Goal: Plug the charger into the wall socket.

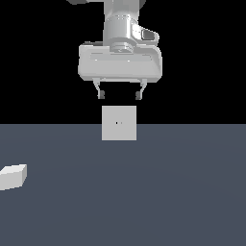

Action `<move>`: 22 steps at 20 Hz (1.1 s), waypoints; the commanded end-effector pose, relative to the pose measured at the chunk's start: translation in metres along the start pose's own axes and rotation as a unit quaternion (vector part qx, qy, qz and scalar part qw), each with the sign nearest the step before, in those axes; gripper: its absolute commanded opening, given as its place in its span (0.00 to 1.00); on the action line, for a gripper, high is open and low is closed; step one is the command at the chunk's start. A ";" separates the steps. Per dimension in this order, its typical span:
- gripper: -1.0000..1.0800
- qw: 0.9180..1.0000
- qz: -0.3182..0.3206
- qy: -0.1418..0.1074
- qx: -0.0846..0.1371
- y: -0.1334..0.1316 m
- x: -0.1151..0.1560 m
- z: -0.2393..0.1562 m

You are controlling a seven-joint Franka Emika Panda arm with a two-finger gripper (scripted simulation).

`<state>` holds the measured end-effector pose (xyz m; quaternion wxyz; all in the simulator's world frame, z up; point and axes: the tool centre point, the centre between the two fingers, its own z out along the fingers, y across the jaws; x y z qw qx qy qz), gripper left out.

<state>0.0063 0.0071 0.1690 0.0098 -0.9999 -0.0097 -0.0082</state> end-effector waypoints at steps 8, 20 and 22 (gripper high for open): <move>0.96 1.000 -0.017 0.004 0.001 -0.013 -0.004 0.007; 0.96 0.992 -0.120 0.030 0.006 -0.090 -0.039 0.049; 0.96 0.989 -0.144 0.036 0.008 -0.107 -0.050 0.060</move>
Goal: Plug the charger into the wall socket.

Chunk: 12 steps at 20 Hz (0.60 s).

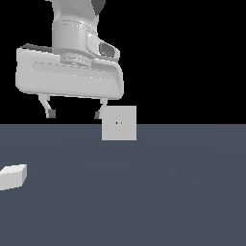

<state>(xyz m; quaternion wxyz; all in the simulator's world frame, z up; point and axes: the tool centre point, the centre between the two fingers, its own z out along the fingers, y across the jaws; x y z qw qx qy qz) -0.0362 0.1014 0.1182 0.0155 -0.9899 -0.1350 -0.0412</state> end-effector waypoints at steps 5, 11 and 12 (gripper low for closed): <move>0.96 0.997 -0.070 0.018 0.004 -0.054 -0.021 0.029; 0.96 0.993 -0.111 0.028 0.006 -0.083 -0.035 0.047; 0.96 0.993 -0.115 0.029 0.006 -0.087 -0.037 0.049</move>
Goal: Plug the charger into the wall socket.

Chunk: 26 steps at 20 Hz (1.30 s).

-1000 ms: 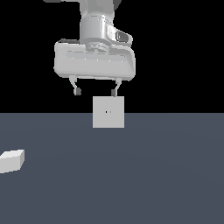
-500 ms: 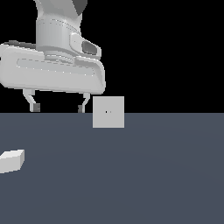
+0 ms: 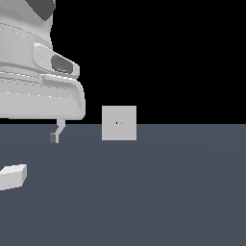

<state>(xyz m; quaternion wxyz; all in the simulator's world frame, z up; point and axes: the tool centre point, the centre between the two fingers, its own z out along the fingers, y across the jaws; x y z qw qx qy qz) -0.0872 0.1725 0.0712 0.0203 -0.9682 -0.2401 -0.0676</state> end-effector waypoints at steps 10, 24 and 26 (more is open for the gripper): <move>0.96 1.000 -0.021 0.005 0.000 -0.015 -0.005 0.010; 0.96 1.000 -0.019 0.005 -0.001 -0.013 -0.009 0.037; 0.96 1.000 -0.019 0.005 -0.001 -0.013 -0.011 0.046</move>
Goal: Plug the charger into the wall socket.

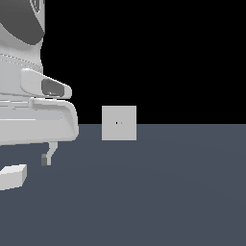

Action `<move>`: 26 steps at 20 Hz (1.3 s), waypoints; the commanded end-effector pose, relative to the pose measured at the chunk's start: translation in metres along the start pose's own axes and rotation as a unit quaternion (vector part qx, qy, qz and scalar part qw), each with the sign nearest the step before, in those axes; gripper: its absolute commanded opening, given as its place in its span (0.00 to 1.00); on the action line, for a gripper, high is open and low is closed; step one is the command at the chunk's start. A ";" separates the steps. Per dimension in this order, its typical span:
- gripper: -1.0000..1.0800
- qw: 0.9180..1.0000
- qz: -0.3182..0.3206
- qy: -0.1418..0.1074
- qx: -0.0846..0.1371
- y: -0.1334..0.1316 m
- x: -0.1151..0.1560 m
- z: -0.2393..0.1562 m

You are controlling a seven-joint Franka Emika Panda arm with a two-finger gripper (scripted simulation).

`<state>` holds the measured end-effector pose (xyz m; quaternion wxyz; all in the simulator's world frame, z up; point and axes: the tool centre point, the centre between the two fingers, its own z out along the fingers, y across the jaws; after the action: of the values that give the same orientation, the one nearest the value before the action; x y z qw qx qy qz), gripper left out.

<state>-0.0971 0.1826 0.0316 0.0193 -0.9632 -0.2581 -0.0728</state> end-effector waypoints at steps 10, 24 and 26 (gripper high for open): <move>0.00 1.000 0.001 0.000 0.000 0.001 -0.003 0.020; 0.00 1.000 0.014 0.000 -0.002 0.014 0.000 0.013; 0.00 1.000 0.026 0.000 -0.003 0.026 0.001 0.008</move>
<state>-0.0871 0.1687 0.0196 0.0184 -0.9676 -0.2412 -0.0725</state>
